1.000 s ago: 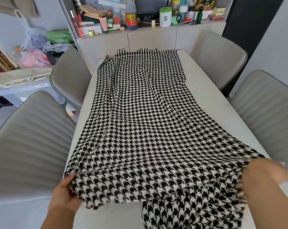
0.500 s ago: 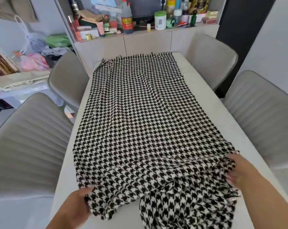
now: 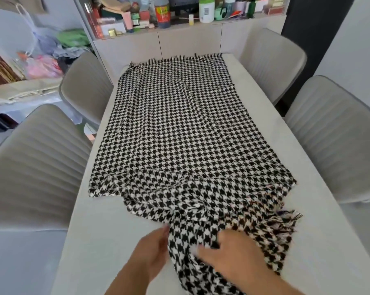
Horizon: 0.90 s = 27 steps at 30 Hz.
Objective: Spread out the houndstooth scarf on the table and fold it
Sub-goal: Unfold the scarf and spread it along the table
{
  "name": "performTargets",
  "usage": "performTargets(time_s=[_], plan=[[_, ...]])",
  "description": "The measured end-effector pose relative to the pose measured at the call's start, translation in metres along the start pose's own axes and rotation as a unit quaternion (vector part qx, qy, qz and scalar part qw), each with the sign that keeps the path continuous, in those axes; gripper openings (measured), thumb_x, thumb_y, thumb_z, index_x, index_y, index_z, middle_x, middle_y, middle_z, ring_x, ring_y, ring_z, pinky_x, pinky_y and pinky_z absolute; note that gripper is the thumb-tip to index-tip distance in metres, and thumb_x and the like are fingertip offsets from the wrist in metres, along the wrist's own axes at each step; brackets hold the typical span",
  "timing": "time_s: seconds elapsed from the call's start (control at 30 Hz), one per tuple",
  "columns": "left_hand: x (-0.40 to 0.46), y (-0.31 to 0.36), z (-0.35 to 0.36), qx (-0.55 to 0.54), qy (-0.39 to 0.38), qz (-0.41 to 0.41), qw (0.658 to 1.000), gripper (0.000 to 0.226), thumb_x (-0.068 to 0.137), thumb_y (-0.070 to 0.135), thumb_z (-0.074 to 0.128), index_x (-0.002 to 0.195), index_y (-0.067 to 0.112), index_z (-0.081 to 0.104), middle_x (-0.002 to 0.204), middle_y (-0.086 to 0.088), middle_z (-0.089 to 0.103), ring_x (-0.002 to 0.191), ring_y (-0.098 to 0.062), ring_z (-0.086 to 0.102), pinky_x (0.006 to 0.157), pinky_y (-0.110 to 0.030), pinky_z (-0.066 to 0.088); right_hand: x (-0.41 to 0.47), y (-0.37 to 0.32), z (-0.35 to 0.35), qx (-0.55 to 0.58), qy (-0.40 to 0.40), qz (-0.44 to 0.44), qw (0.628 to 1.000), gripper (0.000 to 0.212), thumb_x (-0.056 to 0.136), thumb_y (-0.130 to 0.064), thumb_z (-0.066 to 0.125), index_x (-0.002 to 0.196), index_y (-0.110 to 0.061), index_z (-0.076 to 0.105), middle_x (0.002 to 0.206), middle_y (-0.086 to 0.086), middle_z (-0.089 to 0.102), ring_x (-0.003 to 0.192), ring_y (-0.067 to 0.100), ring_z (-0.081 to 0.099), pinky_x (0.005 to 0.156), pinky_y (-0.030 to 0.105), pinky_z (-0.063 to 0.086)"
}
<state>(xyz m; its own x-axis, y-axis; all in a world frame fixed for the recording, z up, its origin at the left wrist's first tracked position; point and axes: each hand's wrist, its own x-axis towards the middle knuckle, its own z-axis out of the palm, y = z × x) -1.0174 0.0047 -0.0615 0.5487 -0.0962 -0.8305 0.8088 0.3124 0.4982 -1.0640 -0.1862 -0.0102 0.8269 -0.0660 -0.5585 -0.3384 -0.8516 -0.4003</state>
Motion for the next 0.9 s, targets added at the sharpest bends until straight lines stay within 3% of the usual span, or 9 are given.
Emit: performTargets(time_s=[0.1,0.2,0.3,0.37,0.47,0.57,0.7,0.83,0.9], plan=[[-0.004,-0.011,0.027,-0.08,-0.075,-0.047,0.993,0.047,0.099,0.033,0.047,0.119,-0.008,0.059,0.119,-0.028,0.064,0.112,-0.039,0.062,0.099,-0.052,0.046,-0.003,-0.001,0.036,-0.091,0.024,-0.033,0.995,0.099,0.058,-0.087,0.042,0.129,-0.019,0.045,0.129,-0.003,0.045,0.124,0.019,0.04,0.108,0.037,0.034],[-0.011,-0.017,0.037,-0.158,-0.13,-0.069,0.976,0.049,0.1,0.032,0.045,0.123,-0.01,0.055,0.119,-0.03,0.063,0.103,-0.039,0.066,0.084,-0.048,0.057,-0.001,0.01,0.034,0.056,0.091,-0.106,0.989,0.04,0.083,-0.052,0.059,0.112,-0.024,0.063,0.113,-0.013,0.057,0.111,0.009,0.05,0.104,0.032,0.04],[-0.009,-0.022,0.03,-0.078,-0.105,-0.045,0.99,0.041,0.081,0.039,0.06,0.101,0.004,0.058,0.062,-0.005,0.058,0.042,-0.013,0.052,0.034,-0.019,0.04,-0.017,0.011,-0.003,0.336,-0.011,-0.041,0.941,0.01,0.088,-0.038,0.063,0.094,-0.036,0.055,0.091,-0.023,0.06,0.085,-0.005,0.056,0.095,0.023,0.043],[-0.01,-0.028,0.031,-0.007,-0.102,-0.01,0.995,0.049,0.082,0.051,0.058,0.102,0.006,0.06,0.071,-0.003,0.064,0.054,-0.013,0.055,0.047,-0.022,0.042,-0.019,0.012,-0.024,0.512,-0.093,0.02,0.854,0.03,0.078,-0.038,0.069,0.1,-0.022,0.057,0.089,-0.004,0.073,0.081,0.014,0.069,0.087,0.03,0.051],[-0.025,-0.027,0.044,0.001,-0.143,0.023,0.989,0.048,0.094,0.045,0.05,0.12,0.008,0.066,0.117,-0.013,0.069,0.108,-0.029,0.065,0.093,-0.044,0.05,-0.031,0.022,-0.033,0.508,-0.115,0.04,0.853,0.052,0.079,-0.034,0.065,0.119,-0.001,0.055,0.109,0.014,0.069,0.101,0.025,0.065,0.091,0.031,0.05],[-0.042,-0.024,0.042,-0.099,-0.171,0.032,0.98,0.043,0.093,0.029,0.049,0.125,0.003,0.061,0.121,-0.019,0.066,0.106,-0.033,0.066,0.081,-0.043,0.056,-0.024,0.028,-0.035,0.527,-0.062,0.087,0.843,0.041,0.096,-0.024,0.05,0.13,-0.001,0.048,0.093,0.005,0.055,0.089,0.021,0.053,0.095,0.033,0.043],[-0.064,-0.025,0.007,-0.126,-0.121,0.092,0.98,0.047,0.084,0.024,0.057,0.124,0.0,0.06,0.119,-0.021,0.067,0.11,-0.035,0.063,0.089,-0.046,0.05,-0.041,0.044,-0.026,0.654,0.029,0.139,0.743,0.023,0.095,-0.021,0.053,0.107,-0.002,0.062,0.086,0.011,0.063,0.078,0.024,0.058,0.065,0.035,0.044],[-0.095,-0.043,-0.038,-0.057,-0.064,0.118,0.989,0.041,0.085,0.021,0.054,0.118,-0.002,0.064,0.112,-0.02,0.07,0.101,-0.035,0.068,0.082,-0.043,0.052,-0.062,0.054,-0.011,0.645,0.137,0.1,0.745,0.038,0.09,-0.035,0.062,0.12,-0.011,0.063,0.111,0.01,0.069,0.1,0.027,0.065,0.095,0.042,0.05],[-0.113,-0.057,-0.061,-0.016,-0.055,0.114,0.992,0.038,0.086,0.018,0.053,0.114,-0.004,0.065,0.109,-0.021,0.071,0.096,-0.035,0.07,0.083,-0.042,0.051,-0.074,0.056,-0.01,0.669,0.159,0.092,0.721,0.026,0.095,-0.024,0.057,0.115,-0.008,0.062,0.102,0.009,0.07,0.095,0.023,0.066,0.089,0.036,0.051]])
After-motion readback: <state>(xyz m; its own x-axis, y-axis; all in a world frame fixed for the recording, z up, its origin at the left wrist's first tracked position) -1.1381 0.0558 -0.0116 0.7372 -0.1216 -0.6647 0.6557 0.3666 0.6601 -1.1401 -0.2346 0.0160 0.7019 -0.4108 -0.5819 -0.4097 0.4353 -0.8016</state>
